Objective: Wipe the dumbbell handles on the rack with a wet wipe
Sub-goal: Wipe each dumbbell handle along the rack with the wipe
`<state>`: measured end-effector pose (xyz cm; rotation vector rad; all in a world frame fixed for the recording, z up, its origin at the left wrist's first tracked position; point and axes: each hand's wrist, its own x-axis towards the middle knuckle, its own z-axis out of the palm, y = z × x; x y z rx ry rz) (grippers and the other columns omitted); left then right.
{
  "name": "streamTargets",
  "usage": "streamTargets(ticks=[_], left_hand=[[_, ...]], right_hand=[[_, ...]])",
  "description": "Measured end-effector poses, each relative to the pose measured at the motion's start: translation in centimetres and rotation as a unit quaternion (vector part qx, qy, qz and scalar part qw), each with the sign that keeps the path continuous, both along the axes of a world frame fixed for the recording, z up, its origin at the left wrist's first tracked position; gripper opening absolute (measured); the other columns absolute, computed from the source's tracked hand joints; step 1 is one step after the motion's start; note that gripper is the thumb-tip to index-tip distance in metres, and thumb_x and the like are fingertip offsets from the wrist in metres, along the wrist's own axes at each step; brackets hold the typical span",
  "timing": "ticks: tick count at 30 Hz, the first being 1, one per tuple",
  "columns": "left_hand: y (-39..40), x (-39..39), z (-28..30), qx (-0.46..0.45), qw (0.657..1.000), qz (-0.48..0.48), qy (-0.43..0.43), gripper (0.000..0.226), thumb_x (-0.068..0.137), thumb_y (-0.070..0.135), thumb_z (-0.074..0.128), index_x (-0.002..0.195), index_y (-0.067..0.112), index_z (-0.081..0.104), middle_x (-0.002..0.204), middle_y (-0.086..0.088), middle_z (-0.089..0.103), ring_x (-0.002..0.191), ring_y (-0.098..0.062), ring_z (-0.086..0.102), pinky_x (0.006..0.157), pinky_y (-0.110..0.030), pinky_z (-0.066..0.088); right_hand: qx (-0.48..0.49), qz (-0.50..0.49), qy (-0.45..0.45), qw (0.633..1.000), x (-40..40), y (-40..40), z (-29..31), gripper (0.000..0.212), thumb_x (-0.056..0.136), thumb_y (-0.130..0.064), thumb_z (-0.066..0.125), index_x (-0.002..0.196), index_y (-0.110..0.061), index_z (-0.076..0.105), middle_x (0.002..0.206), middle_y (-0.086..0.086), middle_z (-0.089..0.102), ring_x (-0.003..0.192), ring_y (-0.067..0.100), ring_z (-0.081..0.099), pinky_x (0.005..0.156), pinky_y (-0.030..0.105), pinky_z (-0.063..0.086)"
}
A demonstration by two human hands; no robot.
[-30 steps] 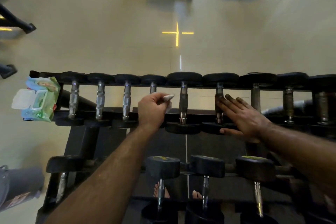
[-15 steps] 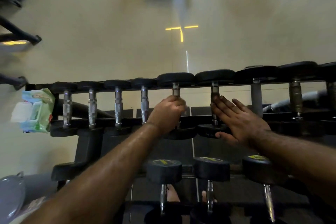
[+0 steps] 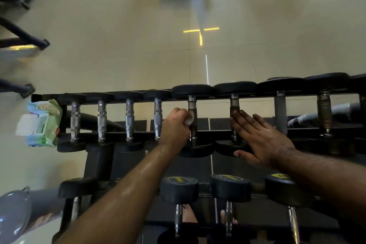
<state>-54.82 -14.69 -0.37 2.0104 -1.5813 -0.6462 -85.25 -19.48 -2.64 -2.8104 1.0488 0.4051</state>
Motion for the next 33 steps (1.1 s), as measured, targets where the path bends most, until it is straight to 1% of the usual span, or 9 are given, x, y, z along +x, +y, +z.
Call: streamTargets(ticks=[4,9,13,18,23,26,29,31,33], left_hand=[[1.1,2.8,1.4,0.174,0.970,-0.168,0.025,0.016,0.094,0.007,0.072,0.099,0.021,0.078,0.105,0.007,0.069,0.100,-0.008,0.066,0.094,-0.032,0.058],[-2.7,0.7,1.4,-0.065,0.995,0.074,-0.009,0.012,0.095,0.007,0.068,0.097,0.015,0.076,0.094,0.007,0.065,0.086,-0.008,0.059,0.077,-0.010,0.044],[-1.9,-1.0,-0.3,0.063,0.989,0.130,0.032,0.016,0.096,0.002,0.062,0.092,0.014,0.073,0.092,0.004,0.066,0.085,-0.010,0.059,0.065,-0.008,0.037],[1.2,2.6,1.6,0.233,0.969,-0.077,0.008,0.010,0.093,0.011,0.076,0.090,0.018,0.081,0.079,0.018,0.063,0.077,0.002,0.062,0.072,-0.018,0.051],[-1.6,0.5,3.9,0.150,0.957,-0.246,-0.041,0.021,0.095,0.009,0.072,0.110,0.020,0.081,0.110,0.003,0.075,0.100,-0.009,0.068,0.096,-0.030,0.057],[-1.5,-0.9,2.9,0.198,0.916,-0.341,-0.076,0.022,0.098,0.017,0.069,0.115,0.024,0.080,0.119,0.002,0.074,0.110,-0.015,0.068,0.102,-0.038,0.056],[-1.9,2.2,3.3,0.272,0.907,-0.314,-0.075,0.026,0.095,0.008,0.070,0.111,0.025,0.081,0.112,0.007,0.075,0.101,-0.008,0.069,0.097,-0.033,0.058],[-2.4,4.2,3.6,0.322,0.901,-0.269,-0.112,0.019,0.095,0.011,0.073,0.105,0.024,0.081,0.103,0.010,0.075,0.086,-0.001,0.066,0.084,-0.026,0.059],[-3.1,4.4,3.3,0.306,0.914,-0.221,-0.146,0.008,0.094,0.018,0.076,0.101,0.021,0.079,0.093,0.008,0.074,0.078,-0.003,0.065,0.074,-0.023,0.054]], right_hand=[[0.001,0.000,0.004,1.000,0.0,0.0,0.0,0.100,0.099,-0.083,0.011,0.172,-0.014,0.006,0.180,0.011,-0.006,0.166,0.030,0.003,0.128,0.050,0.009],[-0.002,0.004,0.003,1.000,0.0,-0.1,0.2,0.100,0.100,-0.082,0.015,0.172,-0.012,0.013,0.180,0.012,0.001,0.166,0.029,0.008,0.128,0.049,0.008],[0.003,0.003,0.007,1.000,0.1,-0.1,0.3,0.101,0.098,-0.084,0.010,0.172,-0.015,0.004,0.180,0.010,-0.007,0.166,0.026,-0.002,0.129,0.047,0.004],[0.013,-0.002,0.013,1.000,0.1,-0.1,0.3,0.103,0.095,-0.086,0.003,0.171,-0.017,-0.007,0.178,0.008,-0.021,0.165,0.027,-0.011,0.131,0.047,-0.002],[0.010,-0.001,0.021,1.000,0.1,-0.2,0.4,0.101,0.100,-0.082,0.012,0.171,-0.011,0.013,0.179,0.014,-0.001,0.166,0.029,0.006,0.128,0.051,0.010],[0.014,0.001,0.027,1.000,0.2,0.0,0.8,0.102,0.099,-0.083,0.007,0.171,-0.011,0.012,0.179,0.015,-0.002,0.165,0.031,0.005,0.129,0.050,0.008],[0.019,-0.004,0.029,0.999,0.5,0.0,1.2,0.102,0.098,-0.083,0.004,0.171,-0.012,0.007,0.179,0.013,-0.006,0.166,0.029,0.001,0.130,0.050,0.007],[0.026,-0.010,0.031,0.999,0.6,0.1,1.4,0.102,0.098,-0.083,0.007,0.172,-0.012,0.008,0.179,0.013,-0.004,0.166,0.029,0.002,0.129,0.050,0.008],[0.035,-0.010,0.035,0.999,0.5,0.1,1.2,0.102,0.097,-0.083,0.005,0.172,-0.014,0.003,0.179,0.012,-0.008,0.166,0.027,-0.002,0.130,0.049,0.005]])
